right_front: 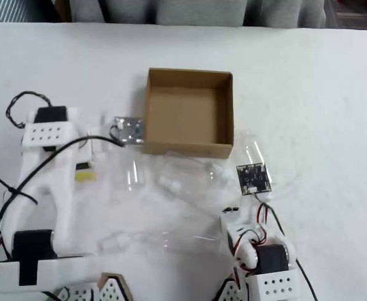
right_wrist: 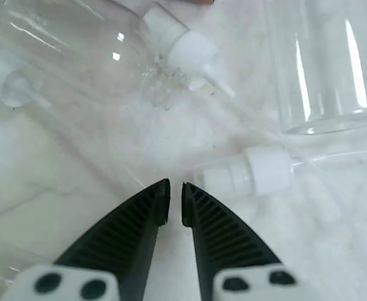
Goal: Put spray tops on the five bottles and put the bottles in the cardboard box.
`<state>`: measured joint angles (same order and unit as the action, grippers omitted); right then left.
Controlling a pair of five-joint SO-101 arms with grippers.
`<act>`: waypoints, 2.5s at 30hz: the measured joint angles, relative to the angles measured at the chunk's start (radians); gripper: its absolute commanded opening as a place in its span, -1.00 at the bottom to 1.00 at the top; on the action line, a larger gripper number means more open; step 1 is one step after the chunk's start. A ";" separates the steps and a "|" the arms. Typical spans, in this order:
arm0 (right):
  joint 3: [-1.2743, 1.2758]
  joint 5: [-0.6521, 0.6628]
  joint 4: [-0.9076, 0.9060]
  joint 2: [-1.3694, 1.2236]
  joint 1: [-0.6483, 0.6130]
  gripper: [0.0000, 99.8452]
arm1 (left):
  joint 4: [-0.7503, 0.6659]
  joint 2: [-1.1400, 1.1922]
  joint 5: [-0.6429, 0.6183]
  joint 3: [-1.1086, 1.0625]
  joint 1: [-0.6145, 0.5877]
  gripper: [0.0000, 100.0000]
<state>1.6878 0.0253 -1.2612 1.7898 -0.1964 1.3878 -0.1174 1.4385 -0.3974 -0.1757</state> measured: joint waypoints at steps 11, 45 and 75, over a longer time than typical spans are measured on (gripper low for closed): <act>0.000 0.000 0.000 0.000 0.000 -0.97 | -0.110 0.161 0.060 0.005 -0.094 -0.52; 0.000 0.000 0.000 0.000 0.000 -0.97 | -0.149 0.362 -1.194 0.218 -0.149 -0.66; 0.000 0.000 0.000 0.000 0.000 -0.97 | -0.046 0.272 -1.211 0.187 -0.137 -0.44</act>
<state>1.6878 0.0253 -1.2612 1.7898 -0.1964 1.3418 0.1542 0.2279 -0.2102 -0.3122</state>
